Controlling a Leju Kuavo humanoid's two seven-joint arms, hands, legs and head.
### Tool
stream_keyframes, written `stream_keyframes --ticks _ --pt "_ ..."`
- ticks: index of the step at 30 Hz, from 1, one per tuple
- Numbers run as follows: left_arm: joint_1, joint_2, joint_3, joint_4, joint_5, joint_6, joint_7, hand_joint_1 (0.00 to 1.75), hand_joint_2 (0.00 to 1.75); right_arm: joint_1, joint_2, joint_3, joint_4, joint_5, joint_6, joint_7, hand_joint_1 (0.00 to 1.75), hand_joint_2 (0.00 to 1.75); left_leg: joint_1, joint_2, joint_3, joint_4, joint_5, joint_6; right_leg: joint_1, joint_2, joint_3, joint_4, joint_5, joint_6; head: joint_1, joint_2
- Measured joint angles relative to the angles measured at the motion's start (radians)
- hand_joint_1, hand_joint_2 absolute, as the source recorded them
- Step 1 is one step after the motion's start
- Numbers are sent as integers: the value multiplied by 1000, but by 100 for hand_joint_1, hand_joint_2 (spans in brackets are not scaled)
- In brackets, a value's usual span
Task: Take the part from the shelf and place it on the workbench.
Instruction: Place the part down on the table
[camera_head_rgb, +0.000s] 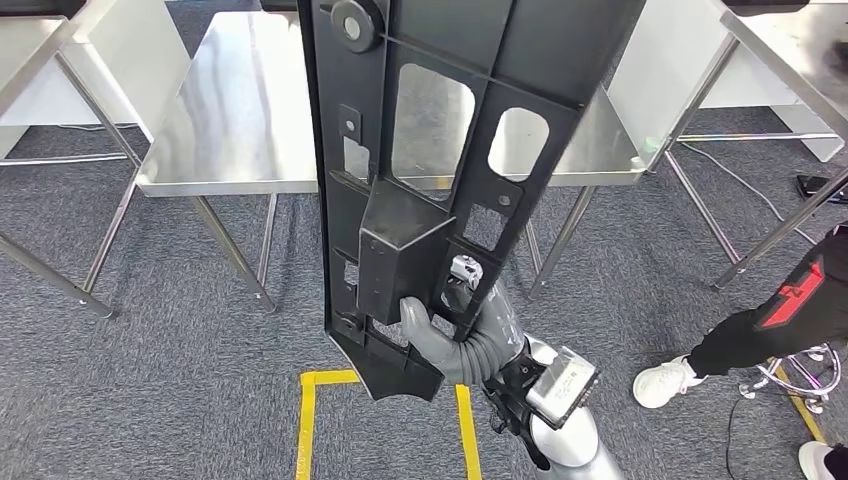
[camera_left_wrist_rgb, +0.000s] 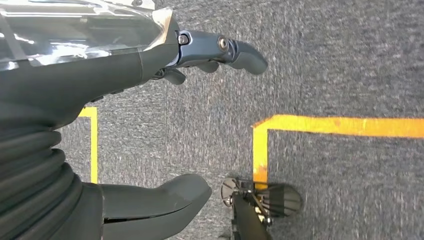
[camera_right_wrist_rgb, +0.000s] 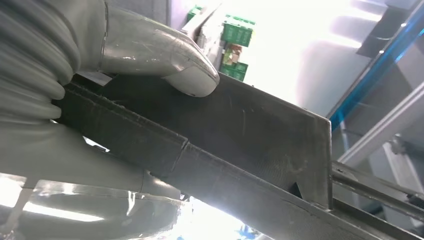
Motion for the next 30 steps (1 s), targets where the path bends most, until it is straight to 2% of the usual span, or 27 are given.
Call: stream_keyframes --ticks 1,2,3,5,6,7,8,10,12,13,15,16,17,18,20,21,22,24,27,28,30 --pt "0 0 1 0 0 2 1 0 175 0 -2 0 3 0 0 0 175 175 0 -4 0 0 -1 -1 -1 2 -28 49 -13 1 0 0" --pt "0 -1 2 0 0 5 2 0 175 -1 -3 0 7 0 0 1 175 175 1 -8 0 1 -2 -4 -2 3 -38 61 -9 8 0 0" --pt "1 -2 4 0 0 7 2 0 175 -2 -3 1 10 0 0 1 175 175 3 -12 1 4 -5 -8 -5 3 -27 32 11 18 0 0" --pt "1 -5 8 0 0 11 3 0 175 -8 -3 2 15 0 0 0 175 175 8 -20 1 18 -16 -25 -11 4 34 -99 68 37 0 0" --pt "1 -5 10 0 1 13 3 0 175 -11 -3 3 17 0 1 0 175 175 9 -23 -2 29 -24 -35 -13 5 61 -152 88 38 0 0" --pt "1 -6 12 0 3 15 4 0 175 -14 -2 4 19 -1 2 0 175 175 9 -26 -5 37 -30 -44 -12 6 76 -181 96 32 0 0" --pt "1 -6 14 0 4 17 4 0 175 -16 -1 6 22 -2 3 0 175 175 8 -27 -7 41 -33 -50 -9 8 79 -187 96 22 0 0" --pt "2 -7 18 0 6 19 5 0 175 -21 1 9 26 -4 5 0 175 175 12 -27 -9 41 -35 -58 -7 8 78 -185 97 4 -1 0" --pt "2 -9 22 0 7 20 6 0 175 -28 6 13 28 -5 7 0 175 175 15 -16 -22 73 -56 -65 -11 8 81 -186 96 -10 -1 0" --pt "2 -10 23 0 7 21 6 0 175 -31 8 15 29 -5 8 0 175 175 16 -9 -44 119 -80 -69 -12 7 83 -186 94 -15 -1 0" --pt "2 -10 26 0 7 21 7 0 175 -35 10 20 33 -6 9 -1 175 175 16 -2 -115 251 -136 -75 -9 5 85 -186 90 -23 -1 0" --pt "2 -11 27 0 8 21 7 0 175 -36 10 23 35 -6 9 -1 175 175 16 -1 -149 307 -151 -76 -7 4 86 -186 88 -25 -1 0" --pt "3 -11 29 0 8 21 7 0 175 -36 10 25 38 -6 9 -1 175 175 16 -1 -168 330 -146 -74 -5 4 88 -186 86 -28 -1 0" --pt "4 -11 30 0 8 21 7 0 175 -37 10 27 41 -7 10 -1 175 175 16 0 -168 315 -122 -71 -4 4 92 -186 84 -30 -1 0" --pt "3 -12 32 0 8 21 7 0 175 -40 13 29 45 -7 10 -1 175 175 15 2 -118 192 -42 -60 -3 4 102 -187 78 -31 -1 0" --pt "3 -12 33 0 8 21 7 0 175 -44 15 30 45 -8 11 -1 175 175 12 3 -88 128 -15 -55 1 5 105 -186 74 -28 -1 0" --pt "2 -12 35 0 9 22 8 0 175 -49 16 31 46 -10 12 -1 175 175 8 3 -68 84 -1 -52 3 6 107 -186 71 -24 -1 0" --pt "1 -12 39 0 9 22 8 0 175 -57 17 34 50 -13 13 0 175 175 -1 2 -57 62 -6 -46 6 5 107 -188 66 -14 -1 0" --pt "2 -14 44 0 9 23 8 0 175 -63 18 39 54 -18 14 1 175 175 0 -1 -46 46 -3 -31 3 3 101 -172 54 -1 -1 0" --pt "2 -14 45 0 9 24 9 0 175 -66 18 40 55 -18 14 1 175 175 2 -1 -39 40 -2 -25 3 3 84 -137 38 -2 0 0" --pt "1 -15 48 -1 9 24 9 0 175 -68 16 44 60 -19 14 1 175 175 1 -1 -34 36 -5 -16 4 4 17 -16 -6 -8 2 0"
